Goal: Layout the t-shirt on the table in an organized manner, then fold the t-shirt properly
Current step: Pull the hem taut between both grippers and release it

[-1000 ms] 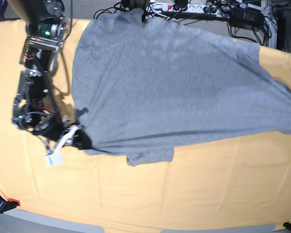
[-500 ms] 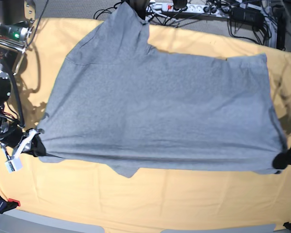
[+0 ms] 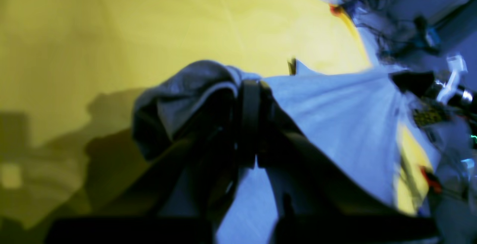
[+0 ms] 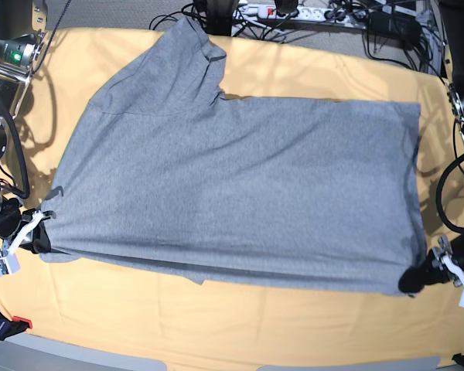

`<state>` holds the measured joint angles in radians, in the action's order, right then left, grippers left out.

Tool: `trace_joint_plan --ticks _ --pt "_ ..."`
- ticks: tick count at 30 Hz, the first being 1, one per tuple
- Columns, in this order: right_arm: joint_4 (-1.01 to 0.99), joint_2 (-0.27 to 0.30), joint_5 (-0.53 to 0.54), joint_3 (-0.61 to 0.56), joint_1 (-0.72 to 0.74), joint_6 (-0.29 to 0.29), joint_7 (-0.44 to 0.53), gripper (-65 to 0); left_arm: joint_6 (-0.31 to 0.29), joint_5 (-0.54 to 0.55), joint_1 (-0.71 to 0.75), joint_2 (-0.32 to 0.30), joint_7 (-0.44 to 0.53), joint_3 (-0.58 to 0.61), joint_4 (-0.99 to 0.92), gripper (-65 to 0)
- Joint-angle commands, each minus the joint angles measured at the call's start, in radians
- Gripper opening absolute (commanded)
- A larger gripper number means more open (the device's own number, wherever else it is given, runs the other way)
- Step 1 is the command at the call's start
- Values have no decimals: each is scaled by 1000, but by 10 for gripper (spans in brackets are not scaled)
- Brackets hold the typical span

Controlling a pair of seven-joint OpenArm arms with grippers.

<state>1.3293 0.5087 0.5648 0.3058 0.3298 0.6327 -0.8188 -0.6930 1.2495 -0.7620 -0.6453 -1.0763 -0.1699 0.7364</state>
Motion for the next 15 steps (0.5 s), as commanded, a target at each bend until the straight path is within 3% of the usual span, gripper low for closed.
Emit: trace_joint_plan --ticks 1,6,10,15 --pt "17 30 -2 10 34 -8 37 -650 -5 -6 -43 -19 63 -8 13 -650" --pt "17 30 -3 10 37 -8 64 -650 -5 -122 -75 -19 158 -8 13 -650" --pt "17 30 -40 10 45 -8 128 -650 -5 -124 -101 -17 171 -8 13 -650" --pt "17 30 -45 9 91 -9 127 -650 -5 -129 -143 -2 179 -8 13 -650"
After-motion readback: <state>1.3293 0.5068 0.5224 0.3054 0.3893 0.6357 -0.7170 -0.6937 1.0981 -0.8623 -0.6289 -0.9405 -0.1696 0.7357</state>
